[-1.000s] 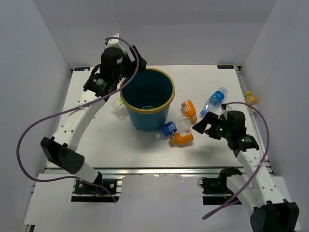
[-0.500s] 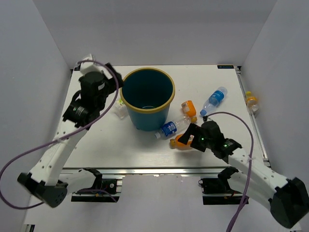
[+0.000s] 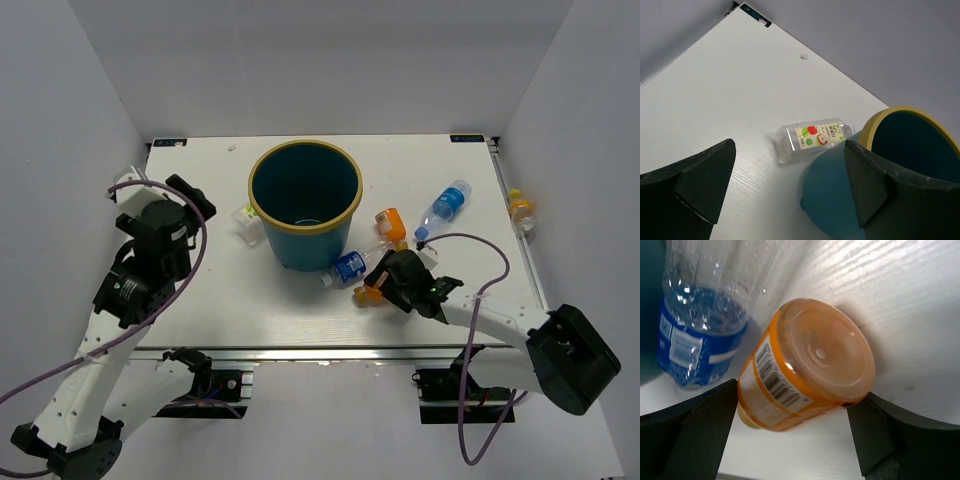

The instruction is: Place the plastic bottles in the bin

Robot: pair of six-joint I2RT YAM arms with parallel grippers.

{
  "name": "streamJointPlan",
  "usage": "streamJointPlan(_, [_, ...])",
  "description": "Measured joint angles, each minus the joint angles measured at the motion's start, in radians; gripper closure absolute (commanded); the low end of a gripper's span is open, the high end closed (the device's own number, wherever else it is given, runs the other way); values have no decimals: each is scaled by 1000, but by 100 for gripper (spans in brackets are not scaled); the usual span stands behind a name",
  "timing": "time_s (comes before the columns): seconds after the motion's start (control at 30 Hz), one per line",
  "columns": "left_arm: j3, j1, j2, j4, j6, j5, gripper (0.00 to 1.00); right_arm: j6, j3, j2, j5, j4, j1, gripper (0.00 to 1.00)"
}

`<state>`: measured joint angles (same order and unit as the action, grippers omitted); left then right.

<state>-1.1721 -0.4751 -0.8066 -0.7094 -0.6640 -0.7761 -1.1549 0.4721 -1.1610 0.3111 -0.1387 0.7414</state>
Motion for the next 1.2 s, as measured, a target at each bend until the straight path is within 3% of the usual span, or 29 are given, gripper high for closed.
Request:
streamJointPlan(0.07, [-1, 0, -27, 6, 18, 1, 2, -18, 11, -49, 18, 34, 0, 11])
streamJointPlan(0.17, [-1, 0, -79, 18, 47, 6, 2, -28, 36, -110, 34, 77, 0, 22])
streamJointPlan(0.27, [-2, 0, -134, 16, 65, 5, 2, -31, 53, -138, 47, 87, 0, 41])
streamJointPlan(0.33, [-2, 0, -155, 12, 70, 4, 2, -35, 49, -122, 68, 84, 0, 61])
streamJointPlan(0.43, [6, 24, -167, 18, 71, 10, 2, -40, 11, -41, 116, 72, 1, 74])
streamJointPlan(0.63, [83, 283, -175, 59, 52, 150, 2, 83, -16, 236, 224, 4, 0, 83])
streamJointPlan(0.77, [85, 397, -240, 57, 35, 247, 2, 359, 129, 353, 225, -11, -1, 82])
streamJointPlan(1.03, [131, 401, -177, 60, 20, 287, 2, 761, 671, 156, -66, 116, 0, 82])
streamJointPlan(1.1, [145, 401, -154, 64, 18, 287, 2, 817, 790, 56, -164, 116, 0, 71])
streamJointPlan(1.13, [156, 401, -143, 67, 16, 288, 2, 834, 840, 8, -210, 116, 1, 62])
streamJointPlan(1.17, [163, 401, -135, 68, 15, 287, 2, 851, 882, -48, -259, 118, 3, 46])
streamJointPlan(1.2, [179, 401, -121, 70, 13, 287, 2, 863, 913, -97, -298, 109, 6, 39])
